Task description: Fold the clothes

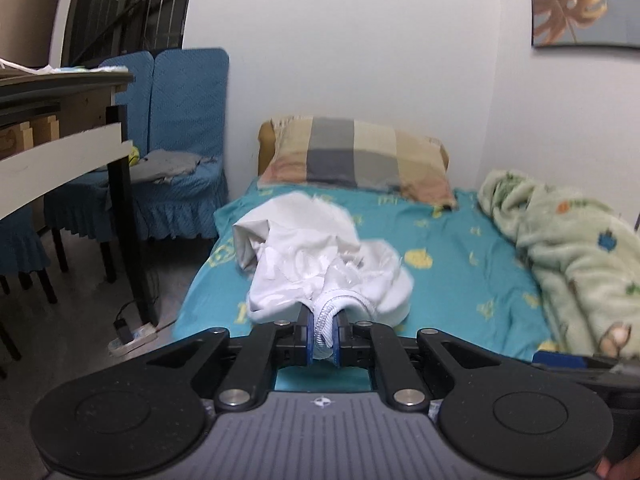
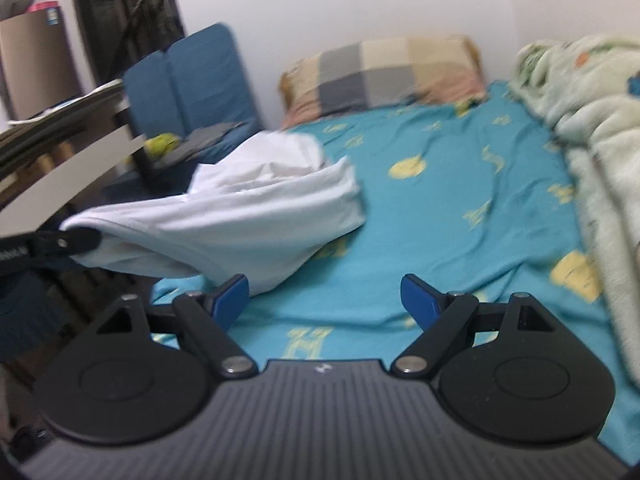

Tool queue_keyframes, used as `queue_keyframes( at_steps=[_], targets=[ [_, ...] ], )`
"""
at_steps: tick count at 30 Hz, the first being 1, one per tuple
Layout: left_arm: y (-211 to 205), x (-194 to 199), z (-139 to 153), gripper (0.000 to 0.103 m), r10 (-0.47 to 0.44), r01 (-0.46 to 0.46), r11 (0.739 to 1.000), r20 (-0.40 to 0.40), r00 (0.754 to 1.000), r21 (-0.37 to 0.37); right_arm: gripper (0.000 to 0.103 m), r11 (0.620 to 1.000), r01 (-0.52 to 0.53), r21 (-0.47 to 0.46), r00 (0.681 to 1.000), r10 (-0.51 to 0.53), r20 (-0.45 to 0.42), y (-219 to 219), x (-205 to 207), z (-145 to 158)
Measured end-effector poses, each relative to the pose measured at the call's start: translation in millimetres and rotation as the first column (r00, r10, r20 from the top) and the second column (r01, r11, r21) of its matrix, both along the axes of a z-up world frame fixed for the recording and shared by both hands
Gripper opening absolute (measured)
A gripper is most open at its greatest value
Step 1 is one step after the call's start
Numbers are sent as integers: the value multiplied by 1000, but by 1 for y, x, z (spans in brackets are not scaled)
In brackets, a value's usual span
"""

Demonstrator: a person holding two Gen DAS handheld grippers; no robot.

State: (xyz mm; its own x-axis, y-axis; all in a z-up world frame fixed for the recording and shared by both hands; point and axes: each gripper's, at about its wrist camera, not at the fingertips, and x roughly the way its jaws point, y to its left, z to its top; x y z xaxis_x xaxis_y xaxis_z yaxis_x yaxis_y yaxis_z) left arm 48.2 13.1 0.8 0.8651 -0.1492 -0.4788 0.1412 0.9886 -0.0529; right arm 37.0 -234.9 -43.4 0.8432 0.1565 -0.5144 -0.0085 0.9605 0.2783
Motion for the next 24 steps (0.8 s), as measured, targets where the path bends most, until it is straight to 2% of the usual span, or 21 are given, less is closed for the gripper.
queue_keyframes(
  at_steps=[4,7,10,14,17,19,21,24],
  targets=[
    [0,2,-27,10,42,-42,998,13,999,37,85,999,-33,1,998,33,-61,10,2,-10],
    [-11,8,-43,10,26,-30,998,67,997,57,85,999,-49,-7,993,48,-104,17,4,-17],
    [-27,13,-61,10,6,-12,997,85,996,74,85,999,-21,-49,991,15,-132,19,9,-25],
    [-44,15,-83,10,-37,28,995,92,995,96,85,998,22,-54,983,-31,-179,16,17,-35],
    [-46,22,-87,10,-54,49,997,85,995,57,85,997,46,-65,978,-58,-201,16,25,-42],
    [-40,27,-87,10,-29,27,999,93,995,25,85,996,51,-66,976,-64,-210,18,32,-46],
    [-31,34,-86,10,-7,10,999,70,998,-33,85,996,47,-71,978,-60,-200,24,37,-48],
    [-10,40,-76,10,47,-37,993,87,995,-112,85,996,17,-92,987,-31,-156,37,42,-47]
  ],
)
